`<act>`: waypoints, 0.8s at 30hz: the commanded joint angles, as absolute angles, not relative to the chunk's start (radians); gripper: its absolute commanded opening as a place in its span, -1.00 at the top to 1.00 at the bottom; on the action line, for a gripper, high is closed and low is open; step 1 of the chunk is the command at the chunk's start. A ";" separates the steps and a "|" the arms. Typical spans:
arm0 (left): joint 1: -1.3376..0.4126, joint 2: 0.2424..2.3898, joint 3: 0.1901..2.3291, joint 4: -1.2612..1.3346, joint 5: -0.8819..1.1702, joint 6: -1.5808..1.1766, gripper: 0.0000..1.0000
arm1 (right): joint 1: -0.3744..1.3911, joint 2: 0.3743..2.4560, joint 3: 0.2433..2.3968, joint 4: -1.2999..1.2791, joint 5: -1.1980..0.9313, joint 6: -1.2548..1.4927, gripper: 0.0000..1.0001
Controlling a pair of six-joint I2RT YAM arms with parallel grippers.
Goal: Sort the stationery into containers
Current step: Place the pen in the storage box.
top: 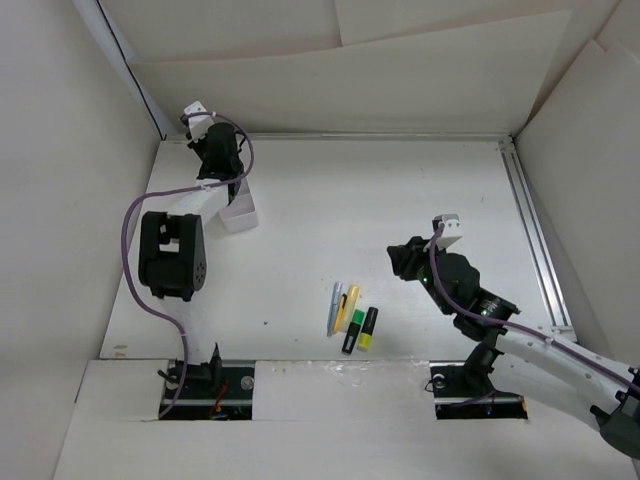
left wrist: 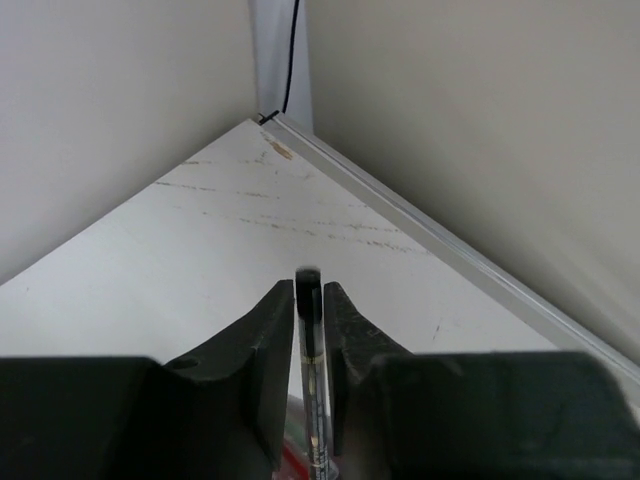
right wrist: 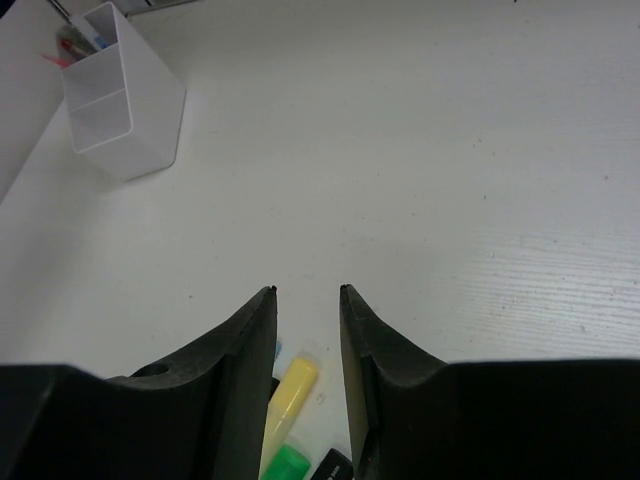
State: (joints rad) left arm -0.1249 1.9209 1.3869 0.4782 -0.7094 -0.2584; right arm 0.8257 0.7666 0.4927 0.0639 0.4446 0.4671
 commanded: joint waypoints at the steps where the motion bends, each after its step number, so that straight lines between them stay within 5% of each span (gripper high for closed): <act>1: -0.149 1.832 1.359 0.525 -0.716 -0.242 0.67 | 0.822 0.746 0.492 0.120 0.439 0.454 0.26; 6: -0.167 1.764 1.338 0.525 -0.716 -0.242 0.39 | 0.822 0.746 0.492 0.120 0.439 0.454 0.26; 12: -0.186 1.648 1.301 0.503 -0.674 -0.274 0.35 | 0.813 0.724 0.483 0.120 0.439 0.445 0.26; 14: -0.195 1.606 1.301 0.471 -0.643 -0.297 0.50 | 0.813 0.724 0.483 0.120 0.439 0.445 0.26; 20: -0.316 1.516 1.386 0.237 -0.538 -0.518 0.90 | 0.813 0.746 0.502 0.088 0.465 0.454 0.98; 24: -0.467 1.503 1.393 0.072 -0.492 -0.574 1.00 | 0.793 0.765 0.523 0.042 0.488 0.465 1.00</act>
State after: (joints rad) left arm -0.3836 1.5272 1.3960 0.2512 -0.5621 -0.4736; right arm 0.8089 0.7593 0.4889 0.0547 0.4572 0.4530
